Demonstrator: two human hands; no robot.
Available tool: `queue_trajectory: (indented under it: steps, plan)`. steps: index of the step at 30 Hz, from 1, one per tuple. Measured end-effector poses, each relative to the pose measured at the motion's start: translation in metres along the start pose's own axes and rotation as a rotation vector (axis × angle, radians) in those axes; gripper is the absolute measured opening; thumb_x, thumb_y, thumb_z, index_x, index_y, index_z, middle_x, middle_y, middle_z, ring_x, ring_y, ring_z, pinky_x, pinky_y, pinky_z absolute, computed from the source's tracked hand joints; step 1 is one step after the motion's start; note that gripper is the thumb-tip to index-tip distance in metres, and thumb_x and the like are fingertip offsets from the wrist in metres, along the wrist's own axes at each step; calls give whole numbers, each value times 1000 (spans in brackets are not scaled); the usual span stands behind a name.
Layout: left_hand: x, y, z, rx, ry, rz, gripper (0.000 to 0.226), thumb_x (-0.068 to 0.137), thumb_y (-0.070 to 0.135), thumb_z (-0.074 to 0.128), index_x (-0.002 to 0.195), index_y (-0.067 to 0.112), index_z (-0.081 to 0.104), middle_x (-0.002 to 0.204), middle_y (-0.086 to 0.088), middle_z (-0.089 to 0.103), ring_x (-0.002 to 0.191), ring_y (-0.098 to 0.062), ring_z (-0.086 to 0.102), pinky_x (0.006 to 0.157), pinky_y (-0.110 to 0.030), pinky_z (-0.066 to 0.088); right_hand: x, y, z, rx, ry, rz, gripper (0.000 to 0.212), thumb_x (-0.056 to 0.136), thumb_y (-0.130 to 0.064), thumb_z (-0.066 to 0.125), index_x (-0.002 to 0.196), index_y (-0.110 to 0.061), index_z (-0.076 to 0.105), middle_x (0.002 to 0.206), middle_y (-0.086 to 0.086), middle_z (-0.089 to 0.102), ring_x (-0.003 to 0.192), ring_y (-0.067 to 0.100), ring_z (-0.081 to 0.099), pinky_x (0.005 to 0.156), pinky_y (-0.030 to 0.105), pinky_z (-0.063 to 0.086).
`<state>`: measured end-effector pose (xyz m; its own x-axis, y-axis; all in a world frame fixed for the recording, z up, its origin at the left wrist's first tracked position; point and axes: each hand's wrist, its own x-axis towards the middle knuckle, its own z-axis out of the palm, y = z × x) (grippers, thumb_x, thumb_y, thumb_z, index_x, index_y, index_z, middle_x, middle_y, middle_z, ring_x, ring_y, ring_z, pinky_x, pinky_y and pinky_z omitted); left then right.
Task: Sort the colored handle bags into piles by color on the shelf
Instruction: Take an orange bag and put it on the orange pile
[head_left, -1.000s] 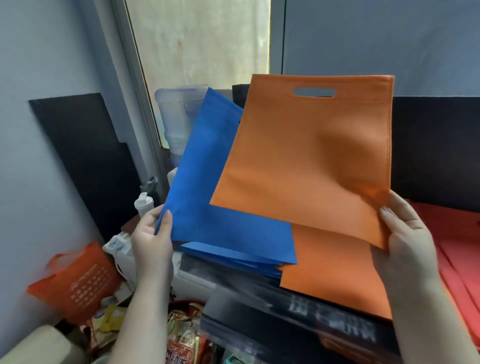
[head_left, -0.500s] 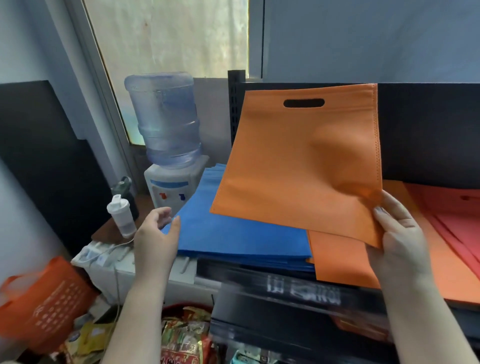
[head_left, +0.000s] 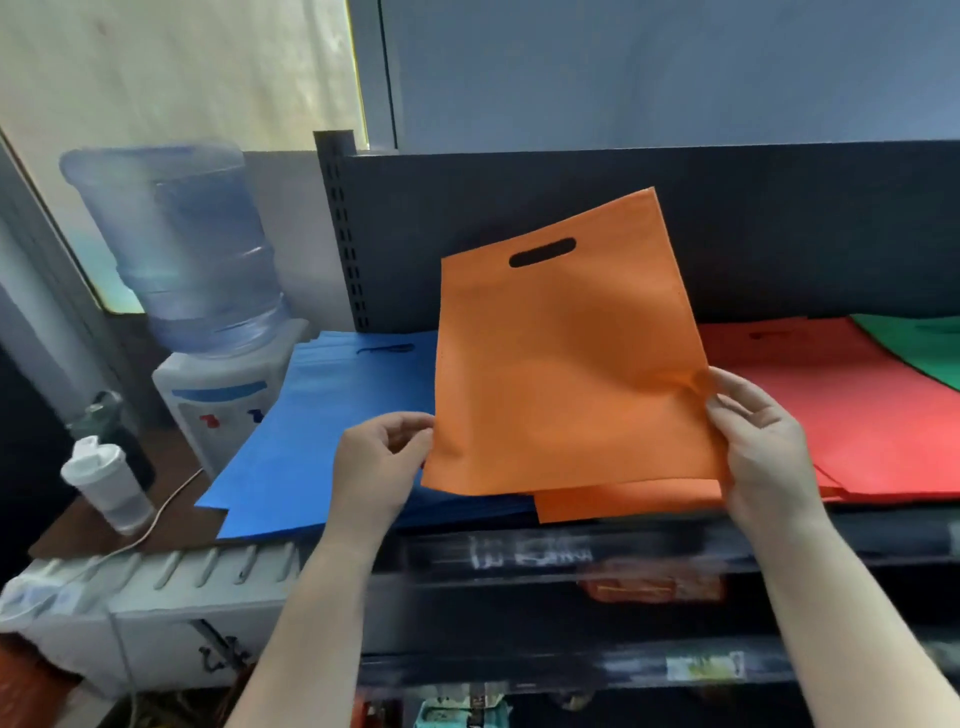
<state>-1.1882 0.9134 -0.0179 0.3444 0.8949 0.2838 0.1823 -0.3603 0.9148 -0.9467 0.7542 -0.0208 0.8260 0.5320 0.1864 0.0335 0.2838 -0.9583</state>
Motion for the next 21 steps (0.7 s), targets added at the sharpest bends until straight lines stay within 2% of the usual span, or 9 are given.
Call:
queue_trajectory:
  steps: [2,5,8,11,13,16,21]
  plan:
    - [-1,1,14,64,-27,24,22,86,5,64,79,25,71,63,21,66,61,10,61,56,-2,42,11,-5,-10,-90,23,-53,31,96,-5,50,93,-28,70,81,-8,74,71,5,68,57,18,53]
    - [-2,5,33,165,-61,57,13,87,8,63,90,15,74,72,20,64,68,7,61,61,-2,42,17,-6,-28,-386,27,-115,32,94,-5,53,92,-33,69,75,-11,71,65,6,63,55,17,49]
    - [-4,8,47,263,-77,80,15,88,11,63,98,12,74,73,13,63,70,2,59,64,-4,40,29,-8,-35,-717,71,-204,27,90,-5,56,109,-19,70,84,0,66,67,11,57,55,15,41]
    - [-6,12,58,414,-59,105,16,86,15,64,99,14,73,71,13,60,67,2,53,61,-10,38,33,-8,-45,-960,38,-217,28,90,-6,58,116,-11,67,97,10,69,82,20,59,70,21,37]
    - [-9,18,64,563,-58,125,17,87,18,63,101,14,71,70,12,53,70,-8,50,64,-22,36,36,-9,-50,-1071,-2,-209,31,90,-8,57,120,-8,64,107,12,68,96,28,60,77,28,41]
    - [-10,31,77,748,-47,177,23,87,23,62,107,13,68,83,3,50,88,-20,52,79,-32,39,42,-15,-61,-1180,-63,-216,34,91,-16,57,124,-9,59,113,10,62,106,31,56,83,35,43]
    - [-10,70,121,790,-29,325,28,88,30,60,110,14,66,105,-2,63,99,-24,54,84,-35,37,54,-45,-96,-1281,-146,-342,36,92,-24,56,126,-14,58,119,5,60,112,27,53,82,36,46]
